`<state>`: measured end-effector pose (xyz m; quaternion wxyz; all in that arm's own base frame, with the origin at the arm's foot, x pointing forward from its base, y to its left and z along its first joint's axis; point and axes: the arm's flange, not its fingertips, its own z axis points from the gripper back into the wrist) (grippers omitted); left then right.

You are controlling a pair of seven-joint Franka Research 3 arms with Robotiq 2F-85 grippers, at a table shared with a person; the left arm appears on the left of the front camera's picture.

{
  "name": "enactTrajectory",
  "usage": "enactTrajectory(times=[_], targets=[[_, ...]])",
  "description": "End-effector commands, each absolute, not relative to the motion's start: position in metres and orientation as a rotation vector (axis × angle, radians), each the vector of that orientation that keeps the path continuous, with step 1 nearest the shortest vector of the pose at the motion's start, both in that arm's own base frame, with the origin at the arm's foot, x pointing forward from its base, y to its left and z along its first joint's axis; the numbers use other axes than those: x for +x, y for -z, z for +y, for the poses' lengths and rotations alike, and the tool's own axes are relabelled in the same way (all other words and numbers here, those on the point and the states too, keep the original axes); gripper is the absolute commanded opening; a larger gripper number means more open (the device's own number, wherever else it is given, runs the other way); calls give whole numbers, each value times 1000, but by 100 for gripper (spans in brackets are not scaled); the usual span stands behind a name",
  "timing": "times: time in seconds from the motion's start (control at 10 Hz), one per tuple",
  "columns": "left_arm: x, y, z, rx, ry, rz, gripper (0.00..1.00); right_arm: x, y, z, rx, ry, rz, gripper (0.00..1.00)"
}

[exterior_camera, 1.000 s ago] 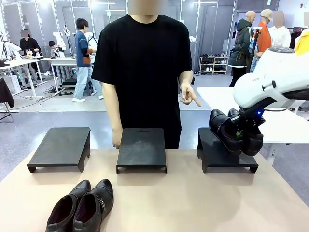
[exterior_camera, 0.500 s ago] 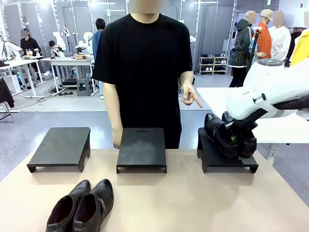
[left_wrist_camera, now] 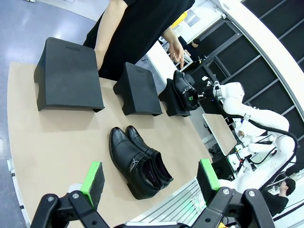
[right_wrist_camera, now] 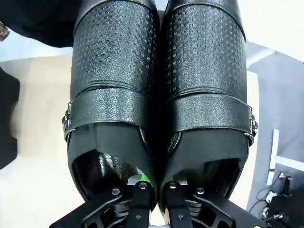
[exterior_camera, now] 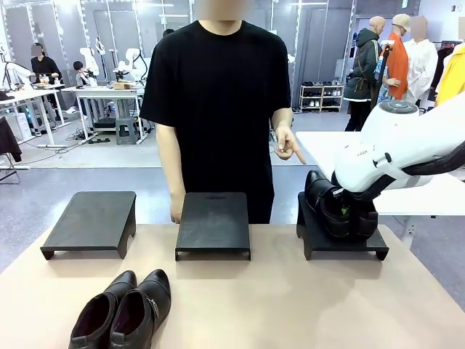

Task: Place the shoes on the stand as instructed by the person.
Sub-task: Pick up one pair of Shoes and place it on the Shoes Stand indicated by the person.

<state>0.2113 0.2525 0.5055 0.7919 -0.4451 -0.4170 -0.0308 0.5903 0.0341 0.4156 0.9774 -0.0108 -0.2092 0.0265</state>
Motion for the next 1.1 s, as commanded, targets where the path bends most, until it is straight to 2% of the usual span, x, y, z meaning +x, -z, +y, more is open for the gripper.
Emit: enactTrajectory(times=[0.0,0.2,0.3,0.4,0.5,0.6,0.7,0.8,1.0], targets=[[214,-506,255,-966,90,-922,100,590,-415,45,-39,-14,-466,7],[214,-506,255,-966,90,-922,100,592,-413,45,-21,-1,-471,7],[214,-506,255,-966,90,-922,100,592,-411,46,-19,1,-471,23],[214,-506,255,-966,90,-922,100,592,-410,46,-18,4,-472,35],[214,-506,255,-966,90,-922,100,591,-411,44,-22,12,-464,58],[214,-506,255,-966,90,-922,100,588,-413,42,-24,17,-456,69],[214,-506,255,-966,90,-922,100,586,-416,41,-27,17,-455,93],[214,-506,255,-966,90,-922,100,584,-418,40,-25,20,-459,100],[214,-506,255,-966,90,-922,100,582,-421,38,-15,27,-464,100]])
